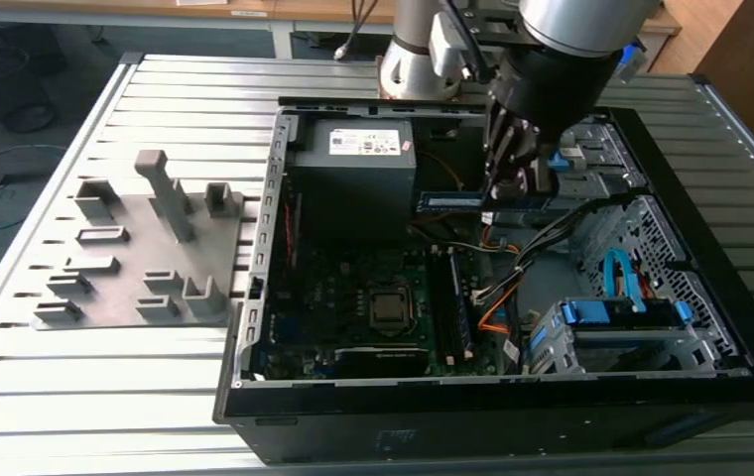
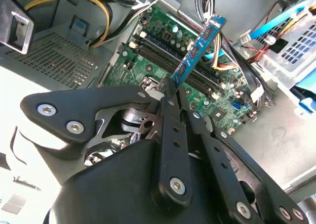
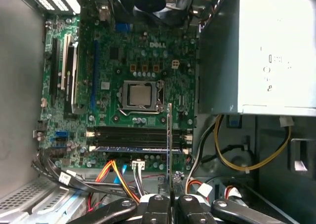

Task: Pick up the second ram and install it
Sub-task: 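Pick up the second ram and move it above second insertion slot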

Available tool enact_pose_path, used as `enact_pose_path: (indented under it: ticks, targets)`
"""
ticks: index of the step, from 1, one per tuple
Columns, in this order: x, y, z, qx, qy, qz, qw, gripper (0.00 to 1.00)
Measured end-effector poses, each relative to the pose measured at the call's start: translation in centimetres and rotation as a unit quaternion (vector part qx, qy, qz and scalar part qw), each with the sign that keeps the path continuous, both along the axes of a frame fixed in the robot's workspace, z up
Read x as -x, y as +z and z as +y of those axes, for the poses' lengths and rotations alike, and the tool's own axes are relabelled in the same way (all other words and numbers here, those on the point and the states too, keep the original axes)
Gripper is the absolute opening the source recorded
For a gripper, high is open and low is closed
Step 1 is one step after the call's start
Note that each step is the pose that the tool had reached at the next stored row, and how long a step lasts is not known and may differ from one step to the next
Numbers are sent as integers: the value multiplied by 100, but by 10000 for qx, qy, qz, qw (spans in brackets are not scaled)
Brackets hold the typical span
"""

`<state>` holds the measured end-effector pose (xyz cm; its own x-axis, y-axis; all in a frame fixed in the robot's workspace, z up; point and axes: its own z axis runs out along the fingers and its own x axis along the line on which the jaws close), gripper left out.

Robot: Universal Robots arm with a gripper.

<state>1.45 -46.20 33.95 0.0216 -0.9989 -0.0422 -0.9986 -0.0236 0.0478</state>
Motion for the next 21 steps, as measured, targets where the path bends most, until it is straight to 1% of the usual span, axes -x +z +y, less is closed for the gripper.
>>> enact_pose_path:
  ticks: [21]
  targets:
    - [-293,-79,0,0,0,0,10000,14]
